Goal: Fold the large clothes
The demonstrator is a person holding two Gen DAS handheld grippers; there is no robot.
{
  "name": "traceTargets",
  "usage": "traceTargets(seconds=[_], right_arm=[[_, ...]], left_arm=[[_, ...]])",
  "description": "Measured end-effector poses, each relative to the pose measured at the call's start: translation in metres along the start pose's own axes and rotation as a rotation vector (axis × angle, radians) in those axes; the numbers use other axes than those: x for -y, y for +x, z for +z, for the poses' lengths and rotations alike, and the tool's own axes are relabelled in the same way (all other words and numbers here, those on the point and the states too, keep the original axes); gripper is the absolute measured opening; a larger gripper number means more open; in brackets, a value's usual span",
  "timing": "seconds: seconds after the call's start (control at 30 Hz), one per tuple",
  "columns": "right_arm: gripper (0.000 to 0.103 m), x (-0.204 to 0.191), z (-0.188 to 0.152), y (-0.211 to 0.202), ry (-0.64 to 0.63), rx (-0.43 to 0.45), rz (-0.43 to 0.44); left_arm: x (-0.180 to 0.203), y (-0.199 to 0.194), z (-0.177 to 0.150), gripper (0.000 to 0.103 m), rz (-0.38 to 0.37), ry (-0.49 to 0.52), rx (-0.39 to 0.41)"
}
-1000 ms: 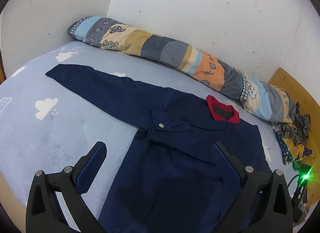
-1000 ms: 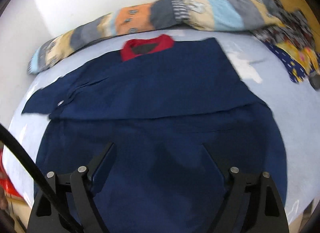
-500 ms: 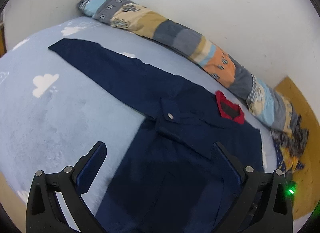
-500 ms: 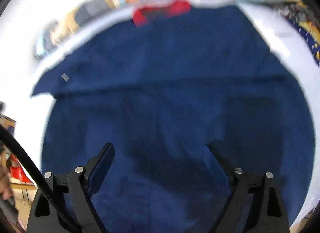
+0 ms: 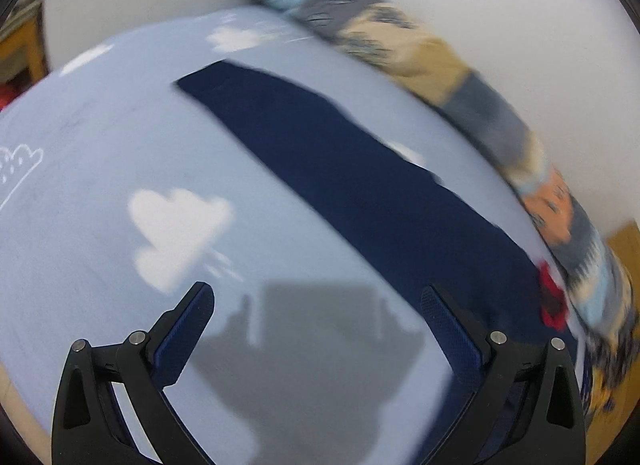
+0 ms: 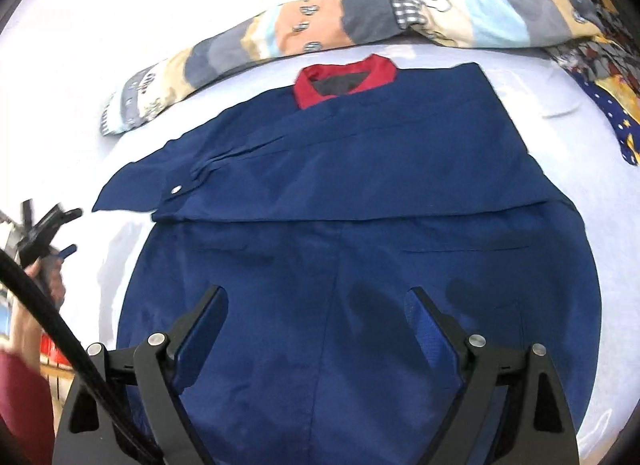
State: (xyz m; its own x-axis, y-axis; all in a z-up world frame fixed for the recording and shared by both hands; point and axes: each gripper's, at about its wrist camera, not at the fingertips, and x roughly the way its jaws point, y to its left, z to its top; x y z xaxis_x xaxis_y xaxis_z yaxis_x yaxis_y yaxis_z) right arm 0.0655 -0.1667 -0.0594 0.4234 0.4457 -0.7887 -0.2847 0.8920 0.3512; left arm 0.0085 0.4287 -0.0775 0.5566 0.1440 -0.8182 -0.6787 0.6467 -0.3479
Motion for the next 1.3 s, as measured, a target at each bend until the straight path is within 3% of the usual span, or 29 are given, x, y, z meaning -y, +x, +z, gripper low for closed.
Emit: traceTargets(seconds=[0.03, 0.1, 0.17, 0.23, 0.43, 0.7, 0.8, 0.83, 0.9, 0.97, 1.1, 1.3], right_arm=[[0.093, -0.002, -0.001, -0.001, -0.009, 0.000, 0.004], [0.093, -0.009, -0.004, 0.000, -0.043, 0.000, 0.003], [0.093, -0.013, -0.005, 0.001, -0.069, 0.001, -0.011], [0.093, -0.015, -0.007, 0.004, -0.093, 0.001, -0.021], [0.093, -0.013, -0.010, 0.026, -0.104, -0.037, -0.045], [0.093, -0.010, -0.015, 0.042, -0.107, -0.058, -0.044], [0.093, -0.009, -0.016, 0.046, -0.116, -0.055, -0.051], [0.093, -0.008, -0.016, 0.047, -0.118, -0.053, -0.052], [0.093, -0.006, -0.015, 0.050, -0.114, -0.055, -0.063], [0.093, -0.004, -0.014, 0.050, -0.106, -0.053, -0.064], [0.093, 0.002, -0.011, 0.043, -0.084, -0.034, -0.067], [0.093, 0.011, -0.002, 0.015, -0.042, 0.046, -0.087]], left_arm=[[-0.016, 0.008, 0.015, 0.090, -0.003, -0.031, -0.016], [-0.049, 0.026, 0.041, 0.064, -0.040, -0.144, -0.053], [-0.079, 0.038, 0.060, 0.057, -0.093, -0.264, -0.056], [-0.105, 0.050, 0.078, 0.056, -0.137, -0.361, -0.028], [-0.140, 0.083, 0.108, 0.056, -0.295, -0.499, 0.050], [-0.157, 0.126, 0.138, 0.039, -0.358, -0.605, 0.204], [-0.158, 0.137, 0.143, 0.038, -0.399, -0.652, 0.287], [-0.156, 0.136, 0.143, 0.038, -0.391, -0.648, 0.304], [-0.149, 0.137, 0.144, 0.003, -0.411, -0.624, 0.314], [-0.141, 0.133, 0.145, 0.003, -0.394, -0.590, 0.312], [-0.117, 0.107, 0.151, 0.003, -0.446, -0.507, 0.347], [-0.047, 0.036, 0.170, 0.002, -0.521, -0.333, 0.359]])
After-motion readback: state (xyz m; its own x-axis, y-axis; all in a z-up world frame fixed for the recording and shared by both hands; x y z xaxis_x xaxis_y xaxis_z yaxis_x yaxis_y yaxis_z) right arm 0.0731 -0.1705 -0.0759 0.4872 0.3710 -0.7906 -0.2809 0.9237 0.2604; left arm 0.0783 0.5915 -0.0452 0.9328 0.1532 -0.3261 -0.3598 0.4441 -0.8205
